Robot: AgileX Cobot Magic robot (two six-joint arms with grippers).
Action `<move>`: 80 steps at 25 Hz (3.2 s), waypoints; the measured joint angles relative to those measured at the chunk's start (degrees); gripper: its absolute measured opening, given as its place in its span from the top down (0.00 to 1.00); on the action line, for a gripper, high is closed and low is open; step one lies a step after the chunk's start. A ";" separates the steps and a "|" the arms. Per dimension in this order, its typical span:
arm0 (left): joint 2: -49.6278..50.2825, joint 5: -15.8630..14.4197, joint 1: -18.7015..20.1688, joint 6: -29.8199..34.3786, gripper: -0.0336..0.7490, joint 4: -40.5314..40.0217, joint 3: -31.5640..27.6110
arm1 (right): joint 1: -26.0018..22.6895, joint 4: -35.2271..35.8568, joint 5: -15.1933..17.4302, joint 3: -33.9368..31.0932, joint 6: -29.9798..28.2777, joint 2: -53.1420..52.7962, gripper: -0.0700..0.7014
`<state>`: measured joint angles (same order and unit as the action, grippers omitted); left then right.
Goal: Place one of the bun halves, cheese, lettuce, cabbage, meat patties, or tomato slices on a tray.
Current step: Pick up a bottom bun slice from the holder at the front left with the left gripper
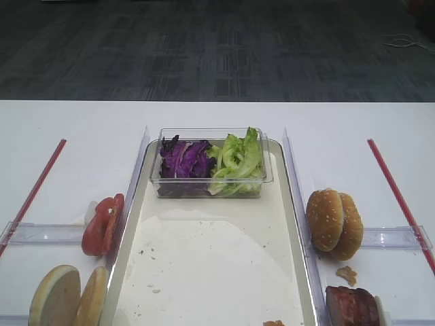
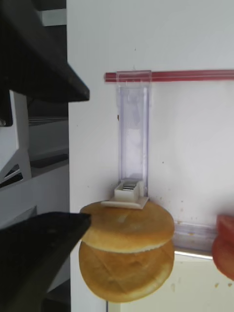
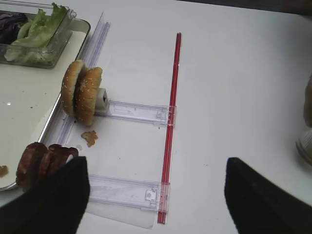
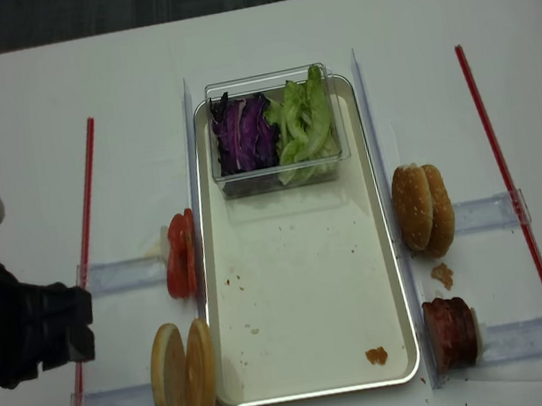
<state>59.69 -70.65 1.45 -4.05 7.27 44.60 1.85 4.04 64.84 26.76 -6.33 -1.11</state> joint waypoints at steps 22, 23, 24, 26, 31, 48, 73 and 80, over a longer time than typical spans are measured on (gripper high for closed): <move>0.00 0.00 20.10 -10.48 0.40 3.67 0.00 | 0.00 0.00 0.00 0.00 0.02 0.00 0.16; 0.13 0.02 20.66 -11.14 0.40 3.67 0.00 | 0.00 0.00 0.00 0.00 0.02 0.00 0.16; 0.27 0.12 21.19 -11.61 0.40 3.67 0.00 | 0.00 0.00 0.00 0.00 0.12 0.00 0.16; 1.48 0.12 22.22 -12.13 0.40 3.55 0.09 | 0.00 0.11 0.00 0.00 0.12 0.00 0.16; 5.98 0.32 25.64 -14.30 0.40 3.33 0.09 | 0.00 0.11 0.00 0.00 0.12 0.00 0.16; 10.90 4.13 39.12 -30.48 0.53 -7.27 5.46 | 0.00 0.21 0.00 0.00 0.12 0.00 0.16; 24.72 5.37 43.37 -39.53 0.60 -11.51 10.48 | 0.00 0.21 0.00 0.00 0.24 0.00 0.16; 25.84 6.38 43.37 -39.53 0.60 -11.94 10.60 | 0.00 0.21 0.00 0.00 0.24 0.00 0.16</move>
<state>85.53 -64.26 44.82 -43.58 -4.67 55.19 1.85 4.25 64.84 26.76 -6.09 -1.11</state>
